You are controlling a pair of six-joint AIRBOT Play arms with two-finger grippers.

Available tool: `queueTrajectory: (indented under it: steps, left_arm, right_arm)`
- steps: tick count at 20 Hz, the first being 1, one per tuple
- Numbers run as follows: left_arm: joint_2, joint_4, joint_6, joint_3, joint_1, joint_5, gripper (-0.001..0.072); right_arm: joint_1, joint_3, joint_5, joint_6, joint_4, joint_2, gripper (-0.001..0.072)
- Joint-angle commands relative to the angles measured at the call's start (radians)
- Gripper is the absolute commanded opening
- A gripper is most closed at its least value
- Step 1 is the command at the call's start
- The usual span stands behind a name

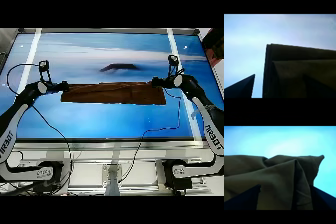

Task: Fold the clothes and pants, and hang the long-sleeved shirts on hangers.

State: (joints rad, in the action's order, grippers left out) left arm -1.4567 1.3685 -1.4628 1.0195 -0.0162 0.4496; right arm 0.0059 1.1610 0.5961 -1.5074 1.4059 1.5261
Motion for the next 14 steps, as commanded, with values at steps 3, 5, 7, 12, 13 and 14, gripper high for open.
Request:
queueTrajectory:
  steps: [3, 5, 7, 12, 13, 14]
  left_arm:
    - [0.043, 0.016, -0.011, 0.047, -0.006, -0.019, 0.0668]
    - [0.077, 0.016, -0.027, 0.059, -0.041, 0.056, 0.0424]
    - [0.08, 0.015, -0.056, 0.08, -0.106, 0.233, 0.0356]
    - [-0.025, -0.065, 0.129, 0.201, -0.23, 0.678, 0.0527]
    - [-0.05, -0.121, 0.19, 0.214, -0.235, 0.7, 0.0619]
    - [-0.066, -0.156, 0.243, 0.215, -0.235, 0.695, 0.0672]
  right_arm:
    - [0.0, 0.0, -0.008, -0.002, 0.011, -0.042, 0.0686]
    - [0.0, 0.0, -0.007, -0.002, 0.013, -0.075, 0.0686]
    - [0.0, 0.001, -0.006, -0.002, 0.016, -0.101, 0.0685]
    - [0.0, 0.001, 0.062, 0.022, 0.047, -0.112, 0.0684]
    - [0.0, 0.001, 0.097, 0.041, 0.046, -0.112, 0.0684]
    - [0.0, 0.001, 0.137, 0.06, 0.044, -0.112, 0.0684]
